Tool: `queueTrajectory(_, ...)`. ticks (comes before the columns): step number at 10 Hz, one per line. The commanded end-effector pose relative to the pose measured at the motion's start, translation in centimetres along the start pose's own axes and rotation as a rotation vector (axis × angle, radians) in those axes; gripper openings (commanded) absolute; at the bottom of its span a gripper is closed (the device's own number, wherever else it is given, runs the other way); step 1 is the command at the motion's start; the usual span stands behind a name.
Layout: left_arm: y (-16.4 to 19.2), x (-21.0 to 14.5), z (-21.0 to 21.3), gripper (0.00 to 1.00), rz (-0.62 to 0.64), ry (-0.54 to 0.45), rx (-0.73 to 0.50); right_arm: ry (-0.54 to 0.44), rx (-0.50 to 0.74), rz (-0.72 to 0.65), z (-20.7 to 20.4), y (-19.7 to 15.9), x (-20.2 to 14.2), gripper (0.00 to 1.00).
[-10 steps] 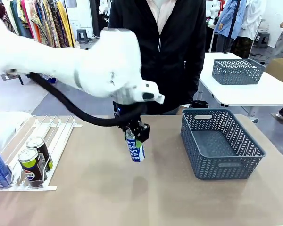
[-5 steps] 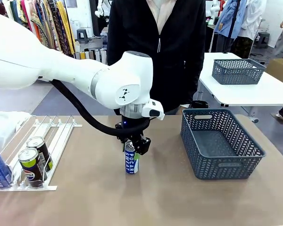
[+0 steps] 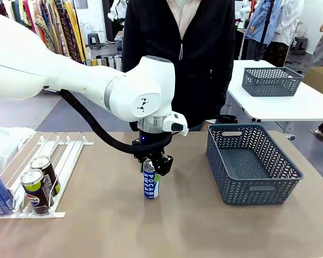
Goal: Retrieve and store the cans from the dispenser.
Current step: Pick up one can from the Automatic Can Dispenser and place it in the middle of the table.
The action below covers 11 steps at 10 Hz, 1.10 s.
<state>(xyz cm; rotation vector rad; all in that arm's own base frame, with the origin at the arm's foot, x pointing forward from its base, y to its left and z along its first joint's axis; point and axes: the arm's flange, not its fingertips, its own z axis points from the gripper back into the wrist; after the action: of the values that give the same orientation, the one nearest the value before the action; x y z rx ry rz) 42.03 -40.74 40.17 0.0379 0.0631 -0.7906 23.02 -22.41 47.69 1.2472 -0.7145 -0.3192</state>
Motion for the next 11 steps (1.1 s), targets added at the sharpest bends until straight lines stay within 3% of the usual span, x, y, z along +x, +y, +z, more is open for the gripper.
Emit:
queueTrajectory(1, -0.1, -0.3, 0.5, 1.00, -0.027, -0.009, -0.007, -0.016, 0.025, 0.016, -0.1, 0.3, 0.3, 1.00)
queueTrajectory(4, 0.2, -1.6, 2.1, 1.00, -0.020, -0.076, -0.007, -0.016, 0.025, 0.016, -0.1, 0.3, 0.3, 1.00)
queueTrajectory(6, 1.3, -5.7, 7.4, 1.00, 0.016, -0.156, -0.093, -0.016, 0.025, 0.016, -0.1, 0.3, 0.3, 1.00)
queueTrajectory(8, 3.9, -12.1, 14.1, 1.00, 0.012, -0.225, -0.187, -0.016, 0.025, 0.016, -0.1, 0.3, 0.3, 1.00)
queueTrajectory(9, 7.6, -15.8, 16.6, 1.00, -0.009, -0.238, -0.321, -0.016, 0.025, 0.016, -0.1, 0.3, 0.3, 1.00)
queueTrajectory(11, 16.8, -24.6, 19.2, 1.00, 0.166, -0.404, -0.526, -0.016, 0.025, 0.016, -0.1, 0.3, 0.3, 1.00)
